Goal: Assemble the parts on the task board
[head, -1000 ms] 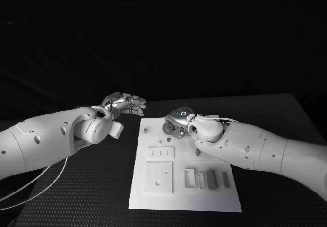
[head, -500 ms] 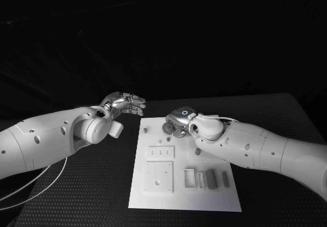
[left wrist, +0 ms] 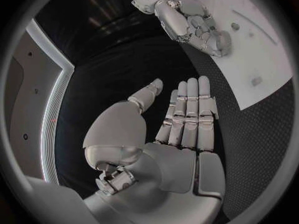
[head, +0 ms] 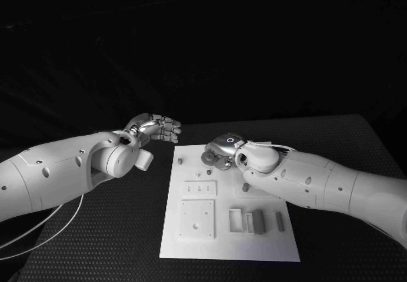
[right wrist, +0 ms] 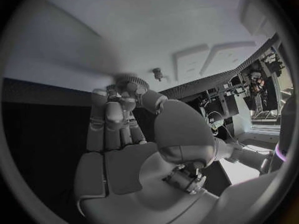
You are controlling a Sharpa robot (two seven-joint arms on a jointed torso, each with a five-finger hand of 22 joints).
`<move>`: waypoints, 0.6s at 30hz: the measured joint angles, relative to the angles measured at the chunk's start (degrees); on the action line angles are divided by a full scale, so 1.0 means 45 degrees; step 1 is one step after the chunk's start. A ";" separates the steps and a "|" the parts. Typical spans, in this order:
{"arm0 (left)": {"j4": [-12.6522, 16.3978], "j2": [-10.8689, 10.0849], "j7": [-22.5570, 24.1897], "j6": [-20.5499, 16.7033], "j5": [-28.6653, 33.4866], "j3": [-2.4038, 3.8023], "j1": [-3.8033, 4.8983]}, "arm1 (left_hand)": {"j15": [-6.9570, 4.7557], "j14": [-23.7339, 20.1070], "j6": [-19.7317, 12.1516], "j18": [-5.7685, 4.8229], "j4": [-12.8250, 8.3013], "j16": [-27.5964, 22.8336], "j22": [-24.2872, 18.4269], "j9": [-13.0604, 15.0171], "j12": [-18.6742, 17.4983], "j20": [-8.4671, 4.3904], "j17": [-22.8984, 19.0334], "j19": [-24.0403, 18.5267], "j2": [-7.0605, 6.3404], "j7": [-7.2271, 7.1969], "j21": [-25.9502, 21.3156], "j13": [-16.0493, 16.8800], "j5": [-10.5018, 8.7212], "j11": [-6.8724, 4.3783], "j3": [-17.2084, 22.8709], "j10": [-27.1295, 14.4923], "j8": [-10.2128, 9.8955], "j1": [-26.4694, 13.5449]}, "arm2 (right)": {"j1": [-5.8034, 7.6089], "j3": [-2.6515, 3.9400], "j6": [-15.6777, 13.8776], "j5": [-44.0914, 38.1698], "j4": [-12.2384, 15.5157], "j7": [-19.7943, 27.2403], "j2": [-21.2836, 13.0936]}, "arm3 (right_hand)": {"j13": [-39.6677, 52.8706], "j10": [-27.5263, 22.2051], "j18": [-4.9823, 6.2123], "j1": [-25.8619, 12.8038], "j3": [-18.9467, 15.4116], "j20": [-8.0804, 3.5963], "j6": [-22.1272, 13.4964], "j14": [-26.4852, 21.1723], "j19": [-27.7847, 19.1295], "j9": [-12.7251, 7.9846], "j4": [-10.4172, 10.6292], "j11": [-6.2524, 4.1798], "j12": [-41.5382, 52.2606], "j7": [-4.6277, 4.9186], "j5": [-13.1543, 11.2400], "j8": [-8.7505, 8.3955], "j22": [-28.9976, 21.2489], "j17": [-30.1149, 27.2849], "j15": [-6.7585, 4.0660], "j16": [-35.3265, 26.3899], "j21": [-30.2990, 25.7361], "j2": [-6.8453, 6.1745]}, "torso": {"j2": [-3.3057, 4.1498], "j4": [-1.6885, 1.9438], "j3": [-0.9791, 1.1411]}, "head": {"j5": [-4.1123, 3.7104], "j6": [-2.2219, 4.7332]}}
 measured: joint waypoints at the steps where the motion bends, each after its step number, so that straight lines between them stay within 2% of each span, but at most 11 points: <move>1: 0.0000 -0.0001 0.0000 0.0001 0.0000 0.0000 0.0000 | 0.0000 0.0000 0.0000 0.0000 0.0000 0.0000 0.0000 -0.0001 0.0000 0.0000 0.0000 0.0000 0.0000 0.0000 0.0000 0.0000 0.0000 0.0000 0.0000 0.0000 0.0000 0.0000 | -0.0009 -0.0004 -0.0044 0.0018 -0.0015 0.0004 -0.0013 | -0.0007 0.0000 0.0001 -0.0004 0.0073 0.0000 0.0012 0.0002 0.0001 -0.0028 0.0004 0.0000 0.0000 -0.0012 -0.0049 0.0001 0.0000 0.0000 -0.0001 0.0000 0.0008 -0.0001 | 0.0001 -0.0002 -0.0001 | 0.0000 -0.0002; 2: 0.0000 0.0000 -0.0001 0.0003 0.0000 0.0000 0.0000 | 0.0000 0.0000 0.0000 -0.0001 0.0000 0.0000 0.0000 -0.0001 0.0000 0.0000 0.0000 0.0000 0.0000 0.0000 0.0000 0.0000 0.0000 0.0000 0.0000 0.0000 0.0000 0.0000 | -0.0014 -0.0006 -0.0078 0.0036 -0.0034 0.0004 -0.0028 | -0.0007 0.0000 0.0001 -0.0013 0.0114 0.0001 0.0037 0.0013 0.0002 -0.0027 0.0011 0.0000 0.0000 -0.0037 -0.0050 0.0149 0.0000 0.0000 -0.0012 0.0000 0.0049 -0.0010 | 0.0001 -0.0006 0.0002 | 0.0000 -0.0004; 4: -0.0002 0.0004 -0.0002 0.0005 0.0000 -0.0001 0.0000 | 0.0000 0.0000 0.0000 0.0000 0.0000 0.0000 -0.0001 -0.0001 0.0000 0.0000 0.0000 0.0000 0.0000 0.0000 0.0000 0.0000 0.0000 0.0000 0.0000 0.0000 0.0000 0.0000 | -0.0014 -0.0006 -0.0147 0.0076 -0.0063 0.0001 -0.0051 | -0.0007 0.0002 0.0010 -0.0150 0.0147 0.0001 0.0119 0.0022 0.0003 0.0310 0.0013 0.0000 0.0000 -0.0118 -0.0059 0.0691 0.0000 0.0000 -0.0018 0.0002 0.0050 -0.0153 | 0.0001 -0.0011 0.0007 | 0.0006 -0.0006; 7: -0.0009 0.0010 -0.0003 0.0009 0.0000 -0.0001 0.0000 | 0.0000 0.0000 0.0000 0.0000 0.0000 0.0000 -0.0001 -0.0001 0.0000 0.0000 0.0010 0.0000 0.0000 0.0000 0.0000 -0.0001 0.0000 0.0000 0.0000 0.0000 0.0000 0.0000 | -0.0012 -0.0003 -0.0199 0.0113 -0.0056 -0.0011 -0.0065 | -0.0026 0.0003 0.0010 -0.0155 0.0181 -0.0043 0.0120 0.0023 0.0049 0.1970 -0.0021 0.0000 0.0089 -0.0119 -0.0059 0.0897 0.0000 -0.0001 -0.0017 0.0068 0.0050 -0.0428 | 0.0001 -0.0005 0.0006 | 0.0007 -0.0010; 8: -0.0013 0.0012 -0.0003 0.0010 0.0000 -0.0001 0.0000 | 0.0000 0.0000 0.0000 -0.0001 0.0000 0.0000 -0.0001 -0.0002 0.0000 0.0000 0.0010 0.0000 0.0000 0.0000 0.0000 -0.0001 0.0000 0.0000 0.0000 0.0000 0.0000 0.0000 | -0.0011 -0.0003 -0.0203 0.0122 -0.0052 -0.0013 -0.0071 | -0.0028 0.0004 0.0011 -0.0150 0.0219 -0.0049 0.0120 0.0024 0.0055 0.2243 -0.0059 0.0000 0.0089 -0.0119 -0.0059 0.0899 0.0000 -0.0001 -0.0017 0.0068 0.0082 -0.0535 | 0.0000 -0.0004 0.0006 | 0.0009 -0.0012; 12: -0.0032 0.0020 -0.0004 0.0013 0.0000 -0.0001 0.0000 | 0.0000 0.0000 0.0000 0.0000 0.0000 0.0000 0.0008 0.0005 0.0000 0.0000 0.0010 0.0000 0.0000 0.0000 -0.0002 -0.0001 0.0000 0.0000 0.0000 0.0000 0.0000 0.0000 | -0.0011 -0.0003 -0.0203 0.0143 -0.0047 -0.0024 -0.0081 | -0.0050 0.0005 0.0010 -0.0084 0.0234 -0.0088 0.0123 0.0026 0.0096 0.2345 -0.0074 0.0001 0.0089 -0.0121 -0.0059 0.0900 0.0000 -0.0016 -0.0015 0.0069 0.0100 -0.0693 | 0.0001 0.0006 0.0000 | 0.0013 -0.0027; 18: -0.0046 0.0027 -0.0006 0.0018 0.0000 -0.0001 0.0000 | 0.0000 0.0000 0.0000 -0.0001 0.0000 0.0000 0.0011 0.0010 -0.0048 0.0000 0.0022 0.0000 0.0000 0.0000 -0.0048 0.0012 0.0000 0.0000 0.0000 0.0000 0.0000 0.0000 | -0.0009 -0.0001 -0.0232 0.0146 0.0067 -0.0036 -0.0128 | -0.0063 0.0006 0.0010 -0.0084 0.0304 -0.0088 0.0142 0.0029 0.0098 0.2344 -0.0075 0.0001 0.0138 -0.0140 -0.0058 0.0846 0.0000 -0.0018 -0.0012 0.0069 0.0100 -0.0693 | 0.0001 0.0016 -0.0002 | 0.0017 -0.0054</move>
